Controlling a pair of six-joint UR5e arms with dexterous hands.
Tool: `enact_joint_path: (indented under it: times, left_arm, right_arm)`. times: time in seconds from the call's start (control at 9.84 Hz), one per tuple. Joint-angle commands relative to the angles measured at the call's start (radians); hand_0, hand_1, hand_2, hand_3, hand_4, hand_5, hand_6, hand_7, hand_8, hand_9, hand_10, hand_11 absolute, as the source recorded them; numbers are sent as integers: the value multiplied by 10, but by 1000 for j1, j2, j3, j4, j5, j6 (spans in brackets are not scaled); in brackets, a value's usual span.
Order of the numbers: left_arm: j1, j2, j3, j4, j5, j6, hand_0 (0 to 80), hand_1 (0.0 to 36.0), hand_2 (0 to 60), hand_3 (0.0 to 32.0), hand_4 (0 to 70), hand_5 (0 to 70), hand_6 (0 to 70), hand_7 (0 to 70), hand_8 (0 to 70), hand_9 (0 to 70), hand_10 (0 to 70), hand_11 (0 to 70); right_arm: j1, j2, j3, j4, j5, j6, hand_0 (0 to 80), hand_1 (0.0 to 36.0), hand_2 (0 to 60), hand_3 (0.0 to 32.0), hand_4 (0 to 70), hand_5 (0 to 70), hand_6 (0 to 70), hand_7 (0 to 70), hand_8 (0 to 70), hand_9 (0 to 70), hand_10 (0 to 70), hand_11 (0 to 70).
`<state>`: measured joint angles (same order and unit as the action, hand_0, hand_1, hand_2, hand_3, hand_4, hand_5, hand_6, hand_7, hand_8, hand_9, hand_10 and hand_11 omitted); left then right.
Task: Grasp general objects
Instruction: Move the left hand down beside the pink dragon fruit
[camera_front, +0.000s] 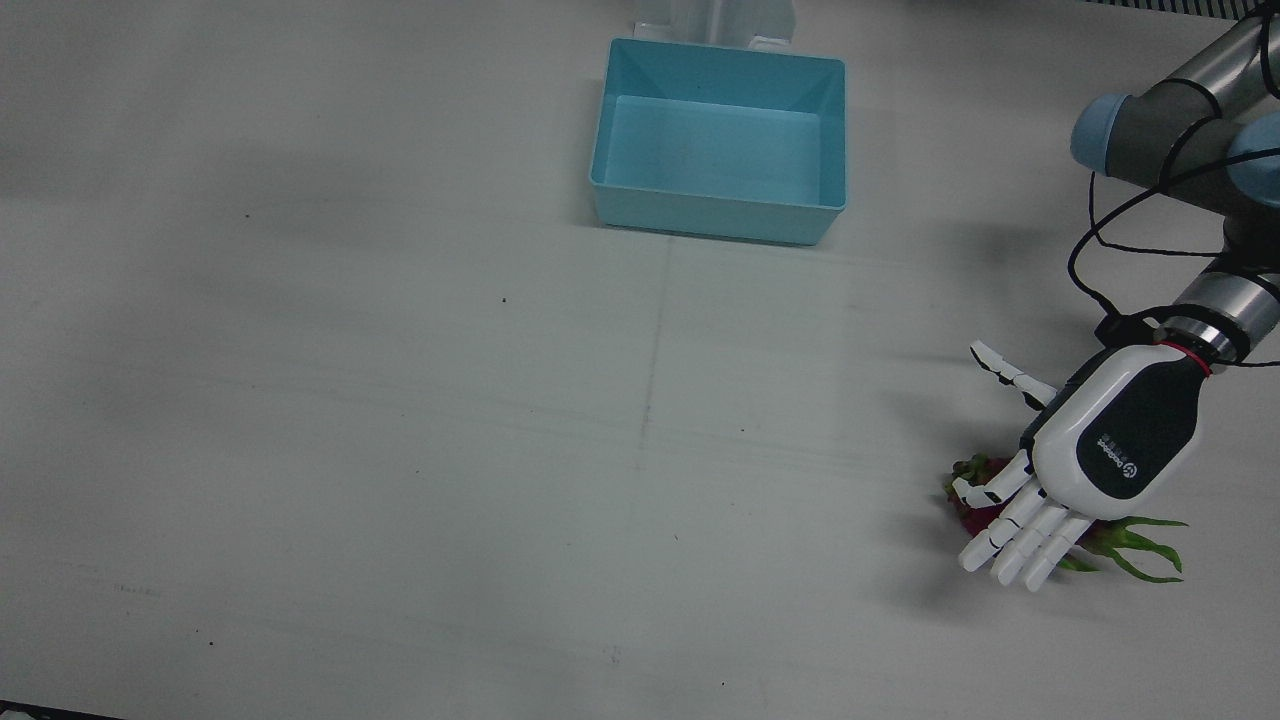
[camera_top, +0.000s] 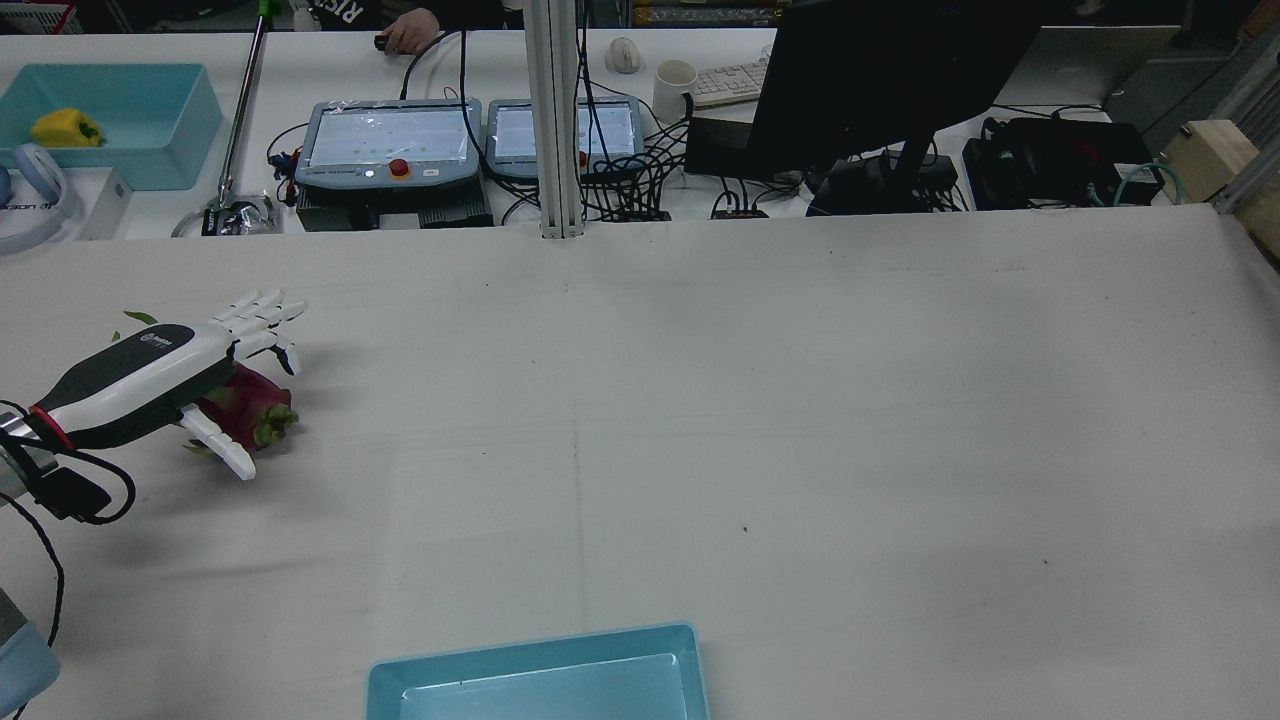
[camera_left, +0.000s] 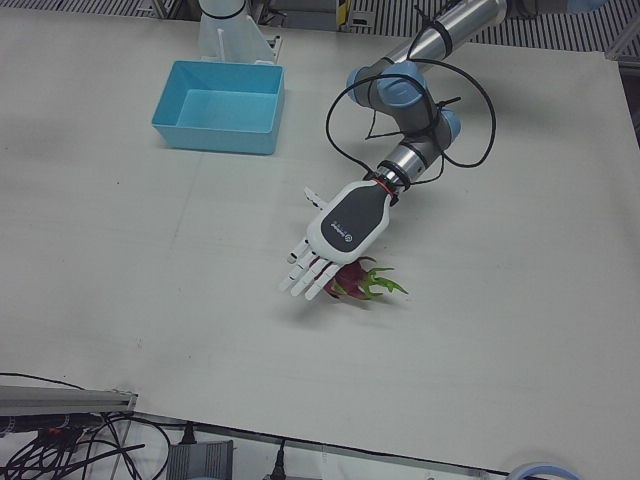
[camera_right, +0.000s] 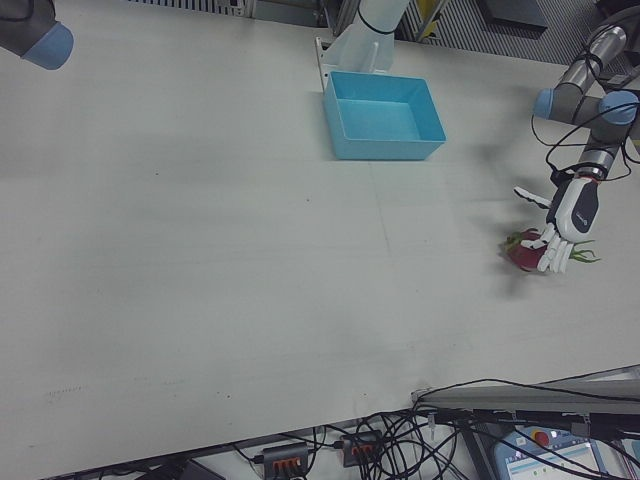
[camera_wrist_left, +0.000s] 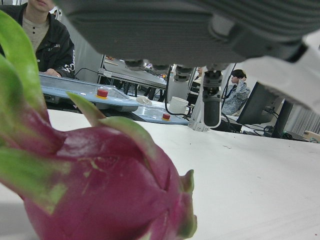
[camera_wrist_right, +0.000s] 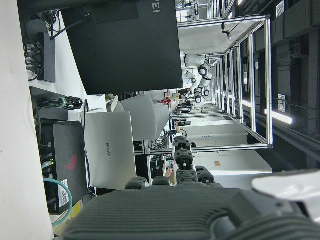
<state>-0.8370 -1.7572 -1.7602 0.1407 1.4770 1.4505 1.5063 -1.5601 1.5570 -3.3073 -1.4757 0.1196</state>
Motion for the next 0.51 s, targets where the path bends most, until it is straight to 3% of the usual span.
enact_joint_path:
  times: [0.0,0.1,0.2,0.3,0.41]
  left_arm:
    - [-10,1,4,14,2,10,269,349,600,0,1,0,0,74,0,0,0,0]
    - [-13,4,4,14,0,22,484,360,600,0,0,0,0,53,0,0,0,0]
    - [-11,5,8,16,0,51,571,360,600,0,0,0,0,33,0,0,0,0]
    - [-11,7,8,17,0,92,793,360,600,0,0,0,0,29,0,0,0,0]
    - [-11,7,11,17,0,106,800,360,600,0,0,0,0,28,0,0,0,0]
  right_arm:
    - [0,0,0,0,0,0,0,0,0,0,0,0,0,0,0,0,0,0]
    - [0,0,0,0,0,0,0,0,0,0,0,0,0,0,0,0,0,0]
    - [0,0,0,0,0,0,0,0,0,0,0,0,0,0,0,0,0,0]
    - [0,0,0,0,0,0,0,0,0,0,0,0,0,0,0,0,0,0]
    - [0,0,0,0,0,0,0,0,0,0,0,0,0,0,0,0,0,0]
